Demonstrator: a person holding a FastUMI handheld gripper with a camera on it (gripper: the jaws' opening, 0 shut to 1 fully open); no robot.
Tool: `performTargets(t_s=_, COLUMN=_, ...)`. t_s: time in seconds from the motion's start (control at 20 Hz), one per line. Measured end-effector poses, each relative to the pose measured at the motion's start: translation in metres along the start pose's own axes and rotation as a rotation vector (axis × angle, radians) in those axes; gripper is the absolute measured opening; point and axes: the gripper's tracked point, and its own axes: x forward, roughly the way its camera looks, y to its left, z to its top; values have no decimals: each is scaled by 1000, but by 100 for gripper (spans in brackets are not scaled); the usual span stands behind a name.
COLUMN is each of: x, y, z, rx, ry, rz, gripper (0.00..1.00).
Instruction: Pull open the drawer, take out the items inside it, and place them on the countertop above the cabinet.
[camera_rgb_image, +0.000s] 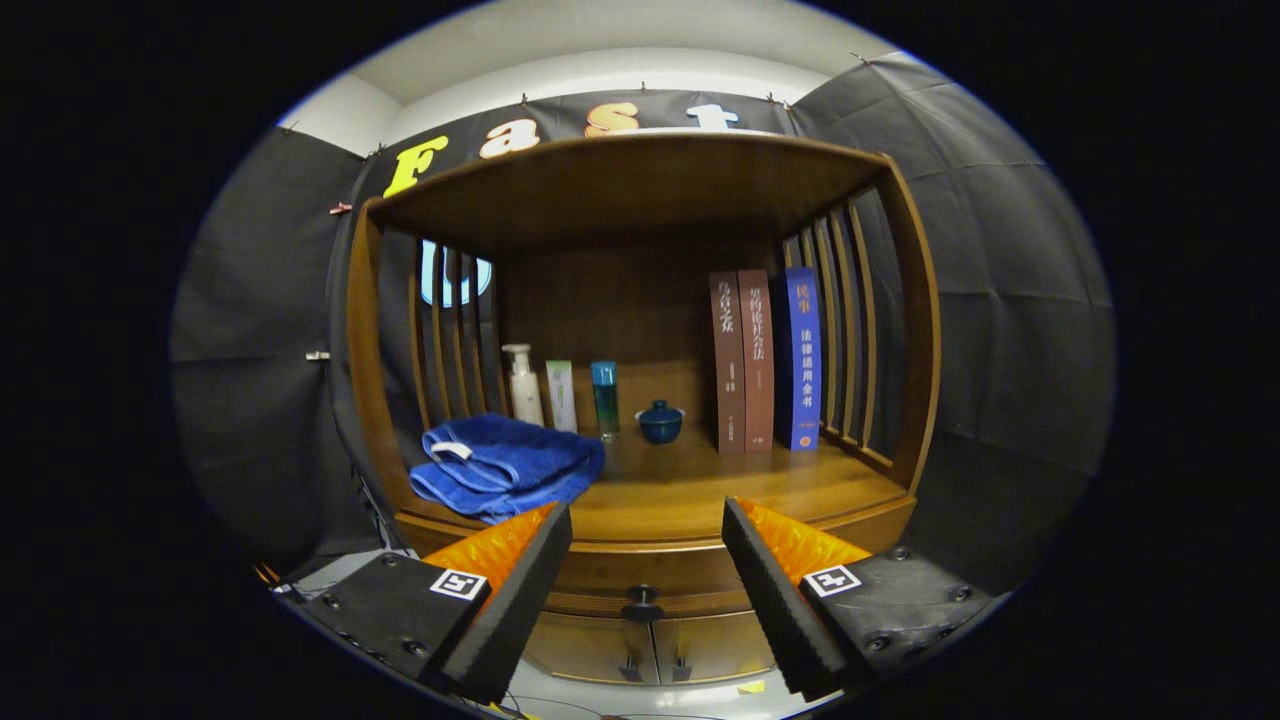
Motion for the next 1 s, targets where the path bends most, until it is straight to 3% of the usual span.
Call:
performTargets(t_s=0.55, x=55, y=2, z=-123, rx=34, ry=153, rz=-17, gripper=100)
performTargets(t_s=0.65, x=65, y=0, z=-139, rx=28, ry=185, rz=-26, gripper=93)
performTargets(t_s=0.85, x=67, y=7, z=-158, rx=5, ry=240, rz=-3, gripper=64)
performTargets(t_s=0.9, x=73, y=5, z=-154, rx=-11, ry=227, rz=-19, gripper=50)
performTargets(t_s=1.0, x=72, y=5, z=-154, rx=-14, ry=233, rz=-22, gripper=45)
